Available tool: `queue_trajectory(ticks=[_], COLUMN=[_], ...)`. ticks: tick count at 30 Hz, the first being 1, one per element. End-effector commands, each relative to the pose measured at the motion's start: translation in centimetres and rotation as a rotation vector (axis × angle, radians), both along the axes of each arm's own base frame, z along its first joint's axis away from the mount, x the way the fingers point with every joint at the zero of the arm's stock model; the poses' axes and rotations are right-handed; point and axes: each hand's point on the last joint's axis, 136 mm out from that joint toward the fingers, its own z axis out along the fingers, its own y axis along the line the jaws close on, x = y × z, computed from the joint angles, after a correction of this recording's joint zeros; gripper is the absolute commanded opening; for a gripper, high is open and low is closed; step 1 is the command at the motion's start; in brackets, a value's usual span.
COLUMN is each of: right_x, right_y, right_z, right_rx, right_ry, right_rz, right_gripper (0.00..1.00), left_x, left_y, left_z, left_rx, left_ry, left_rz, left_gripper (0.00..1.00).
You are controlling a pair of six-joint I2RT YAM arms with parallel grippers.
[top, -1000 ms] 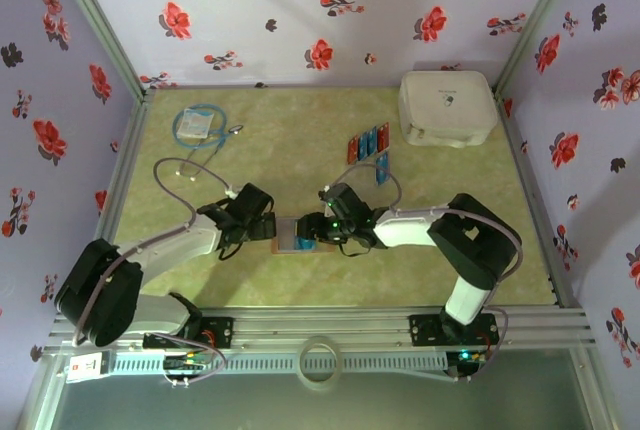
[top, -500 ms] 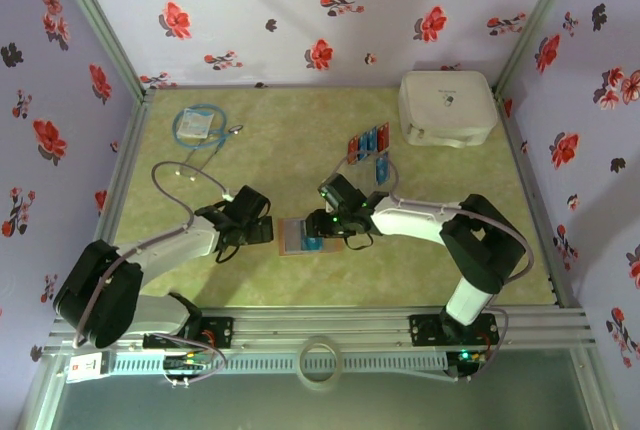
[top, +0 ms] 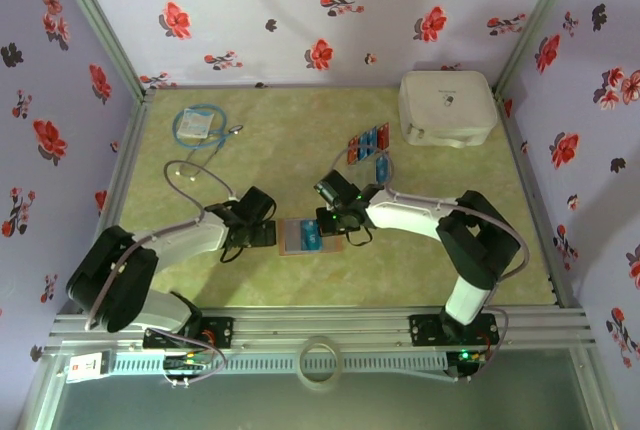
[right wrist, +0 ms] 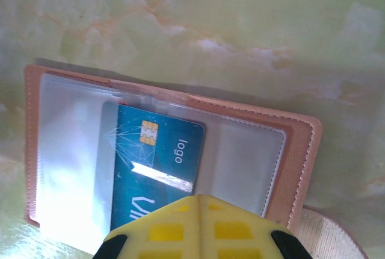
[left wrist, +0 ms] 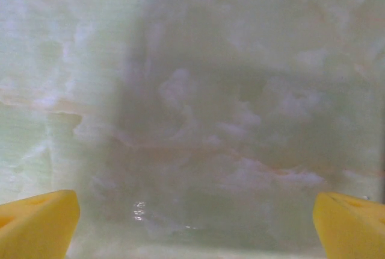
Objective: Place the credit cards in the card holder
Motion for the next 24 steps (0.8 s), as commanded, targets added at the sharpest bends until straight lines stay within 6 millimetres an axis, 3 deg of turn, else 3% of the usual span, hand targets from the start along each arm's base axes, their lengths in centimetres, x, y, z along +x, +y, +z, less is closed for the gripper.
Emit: queue_trajectory(ticks=[1, 11, 24], right_x=[0.4, 0.1, -0.1], right_y=[-0.2, 0.7, 2.8], right_z=[-0.6, -1.6, -1.1], right_rx=[-0.031, -0.014, 0.022], right_ry=[0.001, 0.031, 0.038], right_rz=[0.003, 0.006, 0.031], right_gripper=[0.00, 0.00, 0.00], left_x=[0.3, 0.4, 0.2], left_y=[-0.7, -1.3, -1.9], left_z=[0.0, -0.8, -1.7], left_rx=[0.011, 0.032, 0.044], left_ry=[0.009, 0.029, 0.045], left_rz=[-0.026, -0.048, -0.067], left_gripper=[1.00, 1.00, 1.00])
